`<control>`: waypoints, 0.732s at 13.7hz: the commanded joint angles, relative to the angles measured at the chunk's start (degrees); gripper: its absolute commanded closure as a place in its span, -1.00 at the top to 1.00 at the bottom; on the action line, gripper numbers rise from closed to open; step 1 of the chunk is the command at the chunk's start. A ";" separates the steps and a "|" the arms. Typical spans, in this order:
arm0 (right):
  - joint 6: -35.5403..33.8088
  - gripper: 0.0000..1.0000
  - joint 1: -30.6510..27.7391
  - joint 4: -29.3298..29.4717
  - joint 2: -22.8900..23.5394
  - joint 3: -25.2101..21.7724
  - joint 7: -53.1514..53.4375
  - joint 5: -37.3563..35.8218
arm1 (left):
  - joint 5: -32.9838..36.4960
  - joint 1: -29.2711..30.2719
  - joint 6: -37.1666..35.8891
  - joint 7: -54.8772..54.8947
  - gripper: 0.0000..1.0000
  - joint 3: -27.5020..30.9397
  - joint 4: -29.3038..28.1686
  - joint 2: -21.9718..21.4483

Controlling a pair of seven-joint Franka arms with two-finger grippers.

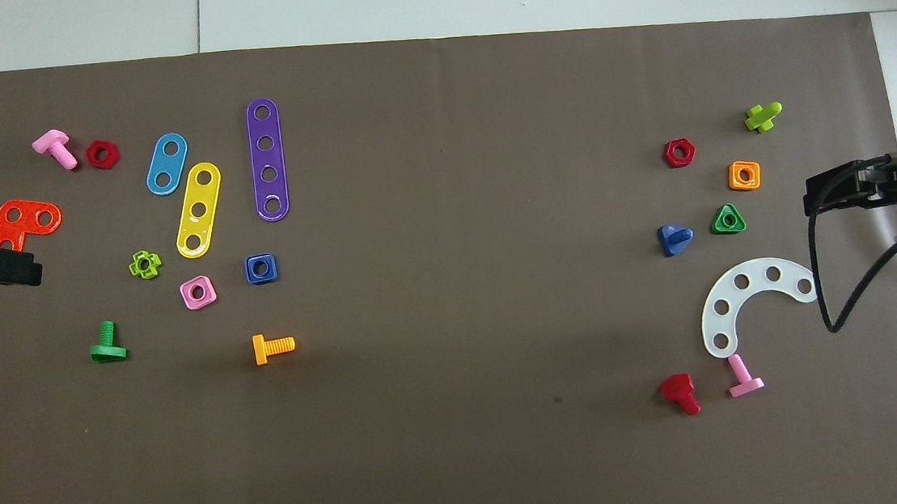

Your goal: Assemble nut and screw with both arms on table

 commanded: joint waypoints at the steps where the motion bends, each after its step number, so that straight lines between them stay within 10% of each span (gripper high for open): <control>1: 0.06 1.00 -0.02 -0.53 -0.70 0.12 0.45 0.80 | -0.25 0.64 -0.23 0.37 1.00 -0.27 -1.65 -1.71; 10: 0.41 1.00 0.06 -1.76 -1.14 0.12 -0.25 0.80 | -0.25 0.64 -0.23 0.29 1.00 -0.27 -1.65 -1.71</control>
